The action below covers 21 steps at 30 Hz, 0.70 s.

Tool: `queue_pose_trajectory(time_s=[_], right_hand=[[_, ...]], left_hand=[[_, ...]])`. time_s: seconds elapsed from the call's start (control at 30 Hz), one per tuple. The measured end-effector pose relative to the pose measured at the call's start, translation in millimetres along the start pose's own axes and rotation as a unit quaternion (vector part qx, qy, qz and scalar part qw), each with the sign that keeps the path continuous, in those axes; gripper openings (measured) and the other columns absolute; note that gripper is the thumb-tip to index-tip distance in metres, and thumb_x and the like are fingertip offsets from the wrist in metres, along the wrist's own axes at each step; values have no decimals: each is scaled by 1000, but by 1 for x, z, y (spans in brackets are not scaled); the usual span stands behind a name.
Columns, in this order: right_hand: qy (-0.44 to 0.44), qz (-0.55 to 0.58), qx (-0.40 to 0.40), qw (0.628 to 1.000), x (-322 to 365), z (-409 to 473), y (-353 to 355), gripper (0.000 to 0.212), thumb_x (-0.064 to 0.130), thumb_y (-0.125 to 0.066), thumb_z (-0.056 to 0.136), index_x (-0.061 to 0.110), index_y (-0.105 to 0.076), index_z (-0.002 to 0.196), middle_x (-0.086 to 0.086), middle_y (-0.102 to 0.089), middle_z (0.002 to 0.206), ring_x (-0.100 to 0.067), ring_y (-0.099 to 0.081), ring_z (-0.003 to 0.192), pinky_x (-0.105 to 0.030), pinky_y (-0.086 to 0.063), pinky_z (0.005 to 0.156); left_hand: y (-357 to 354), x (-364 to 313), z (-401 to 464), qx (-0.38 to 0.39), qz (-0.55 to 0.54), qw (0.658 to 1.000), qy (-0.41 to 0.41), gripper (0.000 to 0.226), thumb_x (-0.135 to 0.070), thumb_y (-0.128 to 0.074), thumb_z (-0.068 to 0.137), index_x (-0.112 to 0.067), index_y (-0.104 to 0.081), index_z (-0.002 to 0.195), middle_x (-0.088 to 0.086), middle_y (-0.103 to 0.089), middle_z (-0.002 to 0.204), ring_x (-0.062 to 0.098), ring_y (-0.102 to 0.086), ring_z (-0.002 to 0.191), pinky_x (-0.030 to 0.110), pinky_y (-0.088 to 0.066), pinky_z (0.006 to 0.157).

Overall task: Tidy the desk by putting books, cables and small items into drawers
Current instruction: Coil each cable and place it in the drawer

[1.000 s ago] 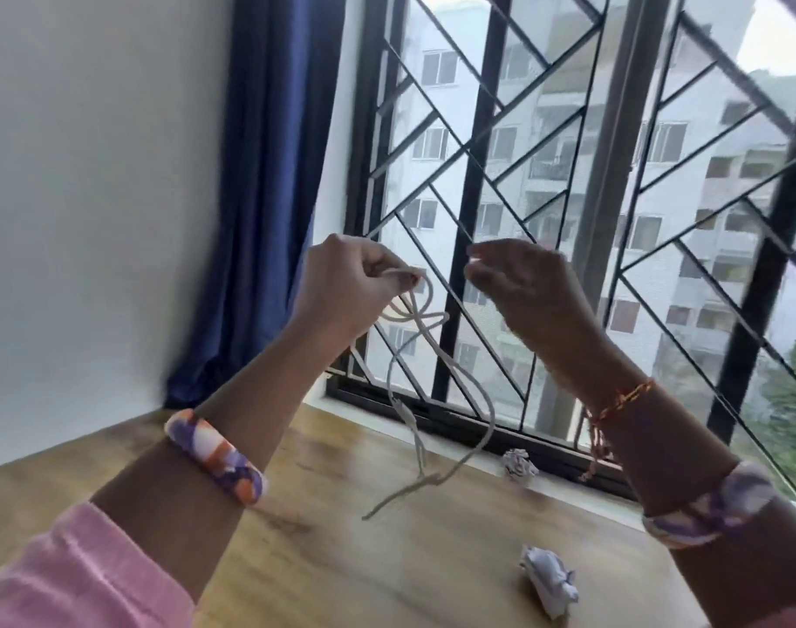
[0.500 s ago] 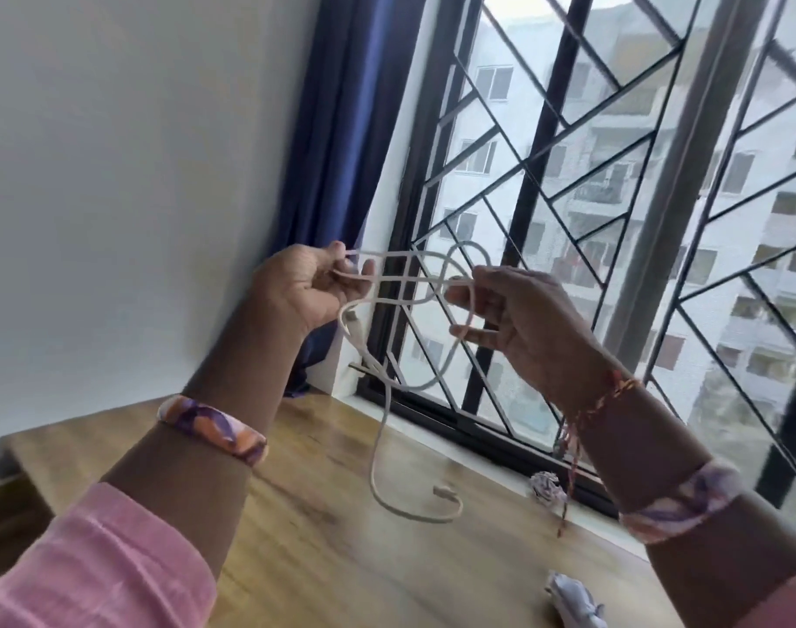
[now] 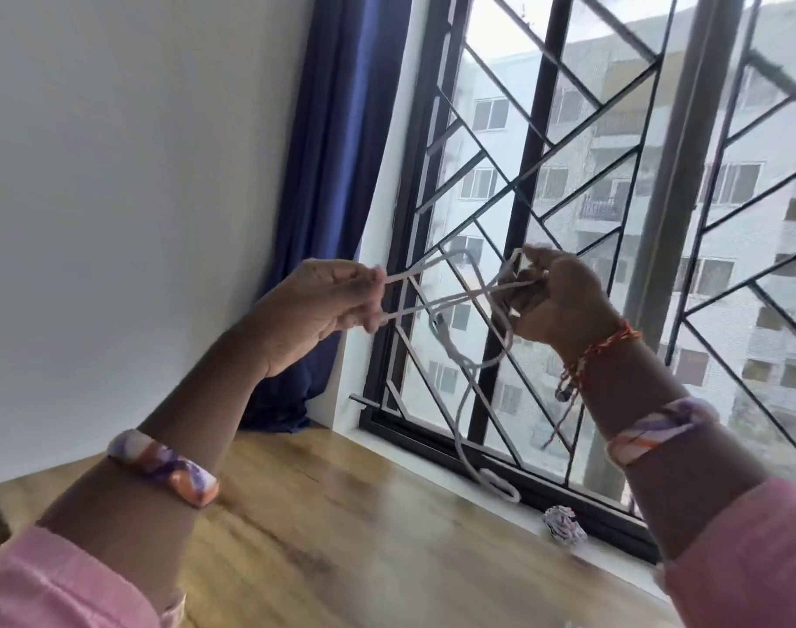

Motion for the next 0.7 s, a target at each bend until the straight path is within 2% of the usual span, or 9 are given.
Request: queue_pose_trajectory(time_s=[0.07,0.13,0.23,0.27,0.33,0.4,0.5,0.6,0.7], right_hand=[[7,21,-17,1000,18,9,6,30,21,-48,93,17,-44,63,6,-42,32,-5,-49,43,-25,-43,63],[21,36,-25,999,37,17,11,36,22,-45,95,16,-39,60,4,-38,31,-7,-41,42,-22,-40,58],[49,60,-40,996,64,31,16,40,21,-42,97,15,-32,59,2,-27,28,-8,-29,31,-17,-32,46],[62,66,-49,995,73,35,19,40,20,-42,97,15,-31,59,2,-25,27,-8,-27,28,-15,-30,41],[98,89,-71,989,90,41,31,41,17,-40,98,15,-29,58,3,-24,27,-8,-24,23,-12,-26,34],[135,114,-93,980,106,42,47,35,4,-37,91,16,-29,59,3,-28,31,-8,-28,29,-11,-26,34],[167,113,-98,975,121,41,73,20,-3,-33,60,17,-27,58,3,-26,28,-9,-27,28,-11,-24,35],[161,115,-103,975,120,48,94,33,6,-33,88,17,-29,58,5,-25,26,-9,-26,21,-12,-25,38],[178,135,-114,968,114,50,108,38,17,-40,92,19,-29,56,6,-26,28,-9,-27,24,-16,-26,44]], left_hand=[[0,10,9,-19,37,999,2,59,-78,-42,67,-24,-52,45,-4,-63,61,12,-64,76,31,-46,89],[-3,23,23,-54,78,995,9,62,-73,-36,72,-23,-49,39,-9,-66,67,1,-64,81,29,-42,90],[-14,35,45,-5,219,976,-18,37,-64,-56,69,-33,-60,50,-19,-63,70,2,-60,73,19,-44,74],[-19,38,53,37,281,959,-17,24,-57,-66,66,-35,-61,57,-18,-64,72,5,-60,70,16,-45,68],[-26,48,64,91,375,922,36,22,-30,-77,68,-29,-56,64,-12,-63,72,1,-57,62,13,-43,58],[-25,63,70,34,423,902,78,26,-8,-69,76,-22,-50,65,-7,-60,72,4,-61,61,15,-46,55],[-19,86,71,-93,334,932,105,22,-1,-56,87,-14,-47,72,4,-58,79,20,-66,55,32,-58,57],[-6,97,79,-261,363,889,95,10,-10,-53,91,-8,-51,82,16,-64,84,32,-66,63,40,-57,60],[-5,97,88,-328,361,861,147,31,-33,-46,95,-6,-59,87,15,-65,79,36,-64,70,44,-56,67]])
Point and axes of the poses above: each hand's wrist, its own z-axis towards the middle knuckle, its own y-axis out of the back of the hand, x = y × z, the point moved 2 cm from there along z, towards the middle knuckle
